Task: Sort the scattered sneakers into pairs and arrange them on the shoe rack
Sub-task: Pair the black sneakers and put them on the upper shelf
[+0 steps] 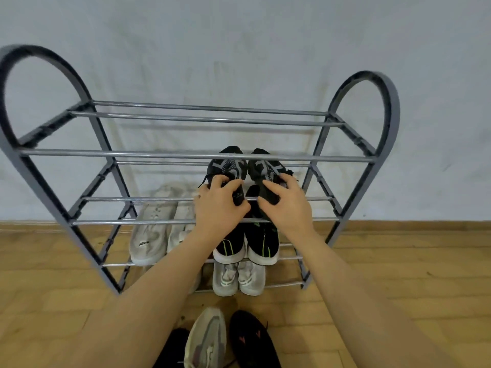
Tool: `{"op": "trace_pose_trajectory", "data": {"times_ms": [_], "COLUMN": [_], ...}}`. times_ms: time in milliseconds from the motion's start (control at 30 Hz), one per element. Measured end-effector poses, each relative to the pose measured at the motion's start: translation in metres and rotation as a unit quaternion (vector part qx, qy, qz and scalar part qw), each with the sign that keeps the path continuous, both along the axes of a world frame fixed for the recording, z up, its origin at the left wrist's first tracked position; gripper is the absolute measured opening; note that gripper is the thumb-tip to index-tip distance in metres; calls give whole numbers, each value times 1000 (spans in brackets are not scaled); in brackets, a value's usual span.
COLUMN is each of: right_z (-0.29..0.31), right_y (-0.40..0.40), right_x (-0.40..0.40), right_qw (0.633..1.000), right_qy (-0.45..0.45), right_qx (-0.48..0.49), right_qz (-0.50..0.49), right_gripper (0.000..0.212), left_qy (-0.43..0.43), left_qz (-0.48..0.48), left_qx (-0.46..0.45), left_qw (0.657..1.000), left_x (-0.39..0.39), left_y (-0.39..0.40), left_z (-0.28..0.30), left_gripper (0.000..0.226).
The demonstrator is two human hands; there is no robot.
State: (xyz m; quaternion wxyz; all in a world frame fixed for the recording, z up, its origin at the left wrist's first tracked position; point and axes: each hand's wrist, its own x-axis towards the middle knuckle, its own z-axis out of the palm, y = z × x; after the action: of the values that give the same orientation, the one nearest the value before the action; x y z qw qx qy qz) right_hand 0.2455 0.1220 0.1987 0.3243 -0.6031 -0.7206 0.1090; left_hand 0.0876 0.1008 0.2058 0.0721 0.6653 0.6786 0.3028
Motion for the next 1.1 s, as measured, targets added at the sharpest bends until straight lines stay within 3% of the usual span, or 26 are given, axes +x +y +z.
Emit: {"op": "trace_pose_trajectory", "data": {"times_ms": [267,433,600,900,1100], "right_z": [-10,-10,-13,-21,-21], "right_y": [-16,-18,-18,-10,-18], "right_x": [2,-9,-14,-10,-11], "right_qw": [998,998,999,1000,999], "right_qy": [-44,41,30,-10,8], "right_qx": [-54,-41,-20,-7,-31], "right_qz": [-1,0,13,26,44], "right_gripper": [57,48,42,35,39], "left_qy": [39,-15,-46,3,57], "left_qz": [-38,-72,-89,-124,-102], "left_qx": [-59,-29,19,27,-32], "left_qw": [997,997,995,992,993], "left_x": [-13,-13,-16,-19,-17], "left_y": [-15,-18,-13,-6,-13], "left_z": [-10,-12,-17,-27,-19], "left_gripper": [72,61,52,52,60]}}
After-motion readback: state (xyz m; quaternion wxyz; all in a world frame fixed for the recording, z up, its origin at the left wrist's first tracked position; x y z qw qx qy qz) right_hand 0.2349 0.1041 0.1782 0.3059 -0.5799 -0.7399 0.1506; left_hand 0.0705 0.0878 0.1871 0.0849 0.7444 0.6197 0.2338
